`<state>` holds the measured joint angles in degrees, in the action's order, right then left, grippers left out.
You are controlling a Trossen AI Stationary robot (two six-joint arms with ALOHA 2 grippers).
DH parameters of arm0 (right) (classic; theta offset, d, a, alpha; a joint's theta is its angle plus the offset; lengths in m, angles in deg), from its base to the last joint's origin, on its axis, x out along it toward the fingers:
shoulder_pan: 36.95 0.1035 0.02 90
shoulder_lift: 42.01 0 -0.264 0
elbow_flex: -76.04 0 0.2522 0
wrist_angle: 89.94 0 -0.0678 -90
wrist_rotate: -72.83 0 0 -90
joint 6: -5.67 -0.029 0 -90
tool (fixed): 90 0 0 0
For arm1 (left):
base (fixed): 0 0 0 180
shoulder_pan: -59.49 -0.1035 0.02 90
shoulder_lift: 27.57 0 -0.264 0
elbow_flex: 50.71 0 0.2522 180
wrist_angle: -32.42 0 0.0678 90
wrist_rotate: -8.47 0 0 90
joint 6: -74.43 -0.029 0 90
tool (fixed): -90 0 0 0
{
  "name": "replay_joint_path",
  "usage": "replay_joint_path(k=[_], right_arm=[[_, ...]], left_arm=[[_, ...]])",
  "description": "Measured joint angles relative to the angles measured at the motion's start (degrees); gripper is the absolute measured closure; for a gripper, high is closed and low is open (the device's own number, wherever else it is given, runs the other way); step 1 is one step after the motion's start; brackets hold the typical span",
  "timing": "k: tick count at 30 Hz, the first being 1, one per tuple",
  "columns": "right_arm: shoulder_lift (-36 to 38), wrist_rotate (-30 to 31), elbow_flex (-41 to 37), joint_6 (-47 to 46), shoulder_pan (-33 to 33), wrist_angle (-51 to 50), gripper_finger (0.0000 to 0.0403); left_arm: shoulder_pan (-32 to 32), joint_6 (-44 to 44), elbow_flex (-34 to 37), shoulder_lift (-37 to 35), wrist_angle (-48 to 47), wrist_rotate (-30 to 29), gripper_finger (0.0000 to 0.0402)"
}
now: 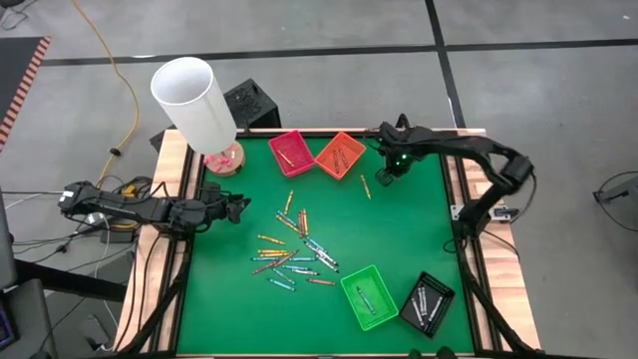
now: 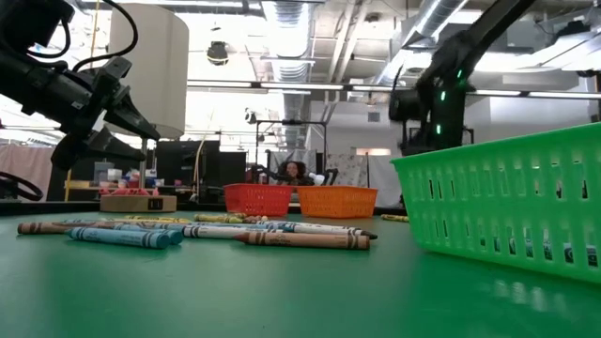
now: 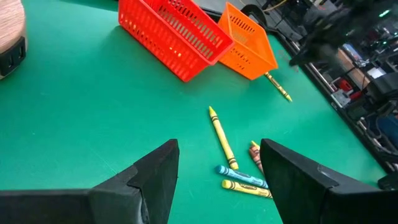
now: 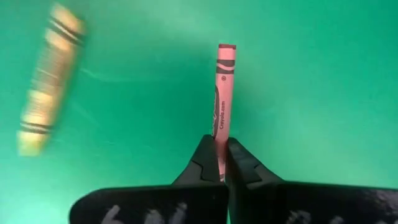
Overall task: Sort crayons
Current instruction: Put the brown crayon into the orange bin
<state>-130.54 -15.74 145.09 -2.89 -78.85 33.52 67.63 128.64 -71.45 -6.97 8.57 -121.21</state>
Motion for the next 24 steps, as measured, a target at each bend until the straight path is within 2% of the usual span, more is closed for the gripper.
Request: replay_joint_path(k=[5, 10, 15, 18, 24], right_arm=[[7.55, 0.46, -0.12, -2.27, -0.46, 2.01, 0.0402], [13.75, 0.36, 0.03, -4.77, 1.31, 11.58, 0.0402], [16.32, 0.57, 0.05, -5.56, 4.97, 25.03, 0.0402], [15.92, 3.23, -0.23, -4.63, 8.13, 33.96, 0.0402], [13.39, 13.82, -2.2, -1.74, 14.11, 51.33, 0.0402]], left_arm=[[0.0, 0.0, 0.0, 0.02, -0.07, -0.21, 0.0186], [0.01, 0.0, 0.0, 0.0, -0.07, -0.3, 0.0186], [0.0, 0.0, 0.0, 0.0, -0.11, -0.35, 0.0186], [0.01, -0.01, 0.0, 0.02, -0.11, -0.48, 0.0186], [0.01, -0.02, 0.0, 0.0, -0.45, -0.81, 0.0186]])
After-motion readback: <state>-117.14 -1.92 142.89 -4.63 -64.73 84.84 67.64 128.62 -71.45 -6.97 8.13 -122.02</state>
